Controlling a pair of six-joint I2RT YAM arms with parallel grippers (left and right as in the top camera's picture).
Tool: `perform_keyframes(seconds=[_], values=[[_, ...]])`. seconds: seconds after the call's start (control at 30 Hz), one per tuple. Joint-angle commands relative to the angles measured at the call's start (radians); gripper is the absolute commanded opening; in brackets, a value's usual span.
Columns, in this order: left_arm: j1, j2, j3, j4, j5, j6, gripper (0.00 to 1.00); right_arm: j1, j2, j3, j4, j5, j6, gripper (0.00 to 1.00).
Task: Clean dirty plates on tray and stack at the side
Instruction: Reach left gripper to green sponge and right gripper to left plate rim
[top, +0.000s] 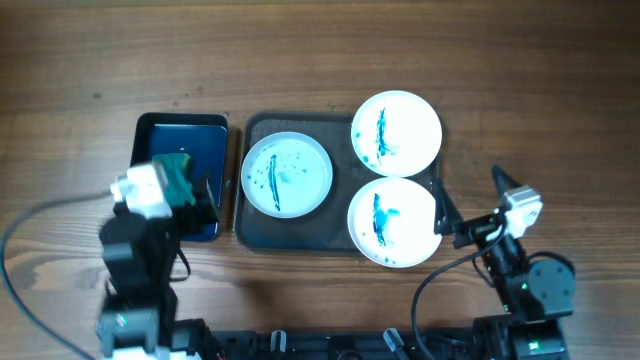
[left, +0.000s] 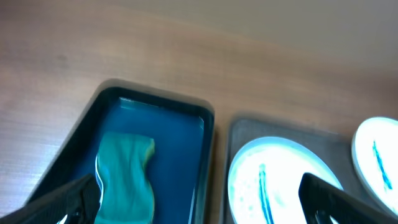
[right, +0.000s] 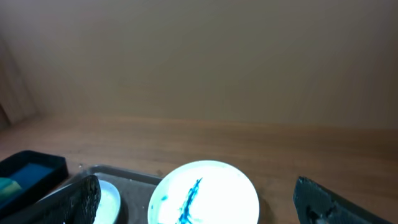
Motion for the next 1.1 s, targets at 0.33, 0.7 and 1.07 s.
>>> perform_keyframes(seconds=[0.33, 0.7, 1.07], values=[[-0.005, 0.613, 0.676, -0.518, 0.266, 0.044, 1.00, 0.005, 1.043, 0.967, -0.722, -0.202, 0.039, 1.00], [-0.003, 0.659, 0.675, -0.515, 0.142, -0.071, 1.00, 0.303, 1.441, 1.171, -0.824, -0.101, 0.220, 0.76], [-0.003, 0.767, 0.675, -0.555, -0.005, -0.174, 0.97, 0.426, 1.848, 1.311, -0.896, -0.043, 0.084, 0.32]])
